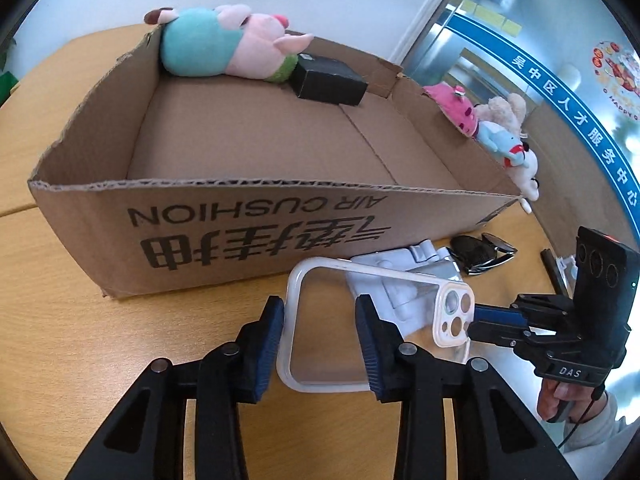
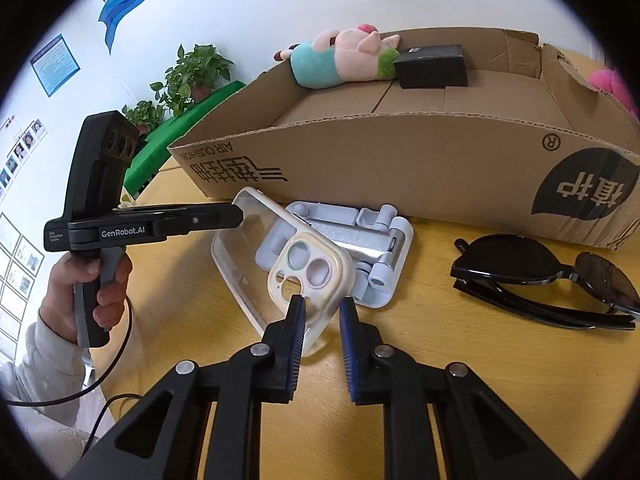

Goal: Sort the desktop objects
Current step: 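Grasp the white phone case rim with the left gripper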

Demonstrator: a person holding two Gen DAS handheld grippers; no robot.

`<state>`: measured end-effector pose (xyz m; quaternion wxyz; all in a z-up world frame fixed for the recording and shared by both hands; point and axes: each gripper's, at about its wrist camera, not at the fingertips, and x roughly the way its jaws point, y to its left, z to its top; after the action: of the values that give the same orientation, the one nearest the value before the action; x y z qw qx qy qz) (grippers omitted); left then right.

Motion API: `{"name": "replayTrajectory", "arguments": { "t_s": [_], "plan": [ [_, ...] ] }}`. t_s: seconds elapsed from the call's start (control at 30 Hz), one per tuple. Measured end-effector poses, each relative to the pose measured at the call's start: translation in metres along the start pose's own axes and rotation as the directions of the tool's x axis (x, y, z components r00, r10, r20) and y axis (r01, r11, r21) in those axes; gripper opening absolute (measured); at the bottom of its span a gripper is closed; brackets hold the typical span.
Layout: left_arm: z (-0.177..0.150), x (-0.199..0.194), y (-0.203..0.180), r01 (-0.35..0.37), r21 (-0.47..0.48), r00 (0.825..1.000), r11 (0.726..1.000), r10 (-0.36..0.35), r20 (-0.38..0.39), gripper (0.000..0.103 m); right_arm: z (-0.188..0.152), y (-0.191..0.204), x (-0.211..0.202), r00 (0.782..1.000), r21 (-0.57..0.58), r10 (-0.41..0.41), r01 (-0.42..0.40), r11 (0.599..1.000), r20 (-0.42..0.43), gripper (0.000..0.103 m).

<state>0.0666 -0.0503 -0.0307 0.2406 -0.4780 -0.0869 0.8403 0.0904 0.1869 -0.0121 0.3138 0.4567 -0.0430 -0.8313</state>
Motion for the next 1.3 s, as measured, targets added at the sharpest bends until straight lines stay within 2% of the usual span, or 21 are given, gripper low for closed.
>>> {"name": "replayTrajectory", "arguments": {
  "t_s": [0.13, 0.23, 0.33, 0.4, 0.47, 0.6, 0.77, 0.9, 1.0, 1.03, 1.07, 1.1, 1.17, 1.23, 1.3],
  "plan": [
    [-0.003, -0.015, -0.006, 0.041, 0.012, 0.998, 0.999, -0.042, 0.046, 0.035, 0.002, 0.000, -0.015, 0.998, -0.034, 0.012, -0.011, 0.999, 0.054, 0.017],
    [-0.007, -0.031, -0.019, 0.077, 0.077, 0.992, 0.994, -0.084, 0.093, 0.036, 0.001, 0.003, -0.036, 0.993, -0.087, 0.019, -0.009, 0.996, 0.117, 0.019],
    [-0.019, -0.043, -0.024, 0.172, 0.106, 0.979, 0.979, -0.183, 0.095, 0.042, -0.005, 0.003, -0.057, 0.986, -0.136, 0.047, -0.025, 0.990, 0.158, 0.020],
    [-0.027, -0.047, -0.024, 0.219, 0.104, 0.970, 0.970, -0.228, 0.087, 0.044, -0.012, -0.002, -0.063, 0.988, -0.138, 0.087, -0.070, 0.988, 0.124, 0.024],
    [-0.036, -0.048, -0.023, 0.237, 0.095, 0.967, 0.967, -0.244, 0.076, 0.047, -0.020, -0.007, -0.063, 0.993, -0.129, 0.077, -0.066, 0.989, 0.085, 0.028],
    [-0.045, -0.044, -0.021, 0.215, 0.036, 0.975, 0.976, -0.216, 0.048, 0.047, -0.032, -0.010, -0.058, 0.998, -0.097, 0.046, -0.041, 0.994, 0.046, 0.030],
    [-0.055, -0.029, -0.017, 0.171, -0.037, 0.984, 0.985, -0.172, -0.034, 0.045, -0.037, -0.006, -0.050, 1.000, -0.101, 0.022, -0.020, 0.995, 0.017, 0.030],
    [-0.067, -0.020, -0.025, 0.131, -0.048, 0.986, 0.990, -0.135, -0.100, 0.045, -0.038, -0.001, -0.042, 0.999, -0.126, -0.037, 0.038, 0.991, 0.007, 0.030],
    [-0.072, -0.017, -0.037, 0.107, -0.021, 0.988, 0.994, -0.109, -0.109, 0.042, -0.041, 0.000, -0.030, 0.994, -0.136, -0.104, 0.099, 0.986, -0.024, 0.029],
    [-0.074, -0.016, -0.044, 0.086, 0.006, 0.990, 0.996, -0.085, -0.115, 0.038, -0.041, -0.001, -0.025, 0.992, -0.138, -0.122, 0.116, 0.984, -0.035, 0.029],
    [-0.075, -0.014, -0.049, 0.067, 0.024, 0.991, 0.997, -0.064, -0.119, 0.033, -0.043, 0.000, -0.021, 0.988, -0.151, -0.151, 0.143, 0.978, -0.041, 0.023],
    [-0.075, -0.012, -0.051, 0.055, 0.026, 0.991, 0.998, -0.052, -0.123, 0.023, -0.043, 0.002, -0.021, 0.986, -0.165, -0.164, 0.157, 0.974, -0.033, 0.014],
    [-0.075, -0.011, -0.048, 0.028, 0.016, 0.993, 0.999, -0.026, -0.116, 0.013, -0.043, 0.006, -0.020, 0.980, -0.195, -0.197, 0.186, 0.963, -0.037, 0.013],
    [-0.076, -0.010, -0.043, 0.029, -0.008, 0.993, 1.000, -0.030, -0.114, 0.010, -0.043, 0.006, -0.022, 0.980, -0.187, -0.198, 0.189, 0.964, -0.032, 0.013],
    [-0.074, -0.012, -0.045, 0.005, -0.003, 0.995, 1.000, -0.005, -0.095, 0.007, -0.043, 0.006, -0.028, 0.983, -0.166, -0.182, 0.178, 0.970, -0.009, 0.013]
  ]
}}
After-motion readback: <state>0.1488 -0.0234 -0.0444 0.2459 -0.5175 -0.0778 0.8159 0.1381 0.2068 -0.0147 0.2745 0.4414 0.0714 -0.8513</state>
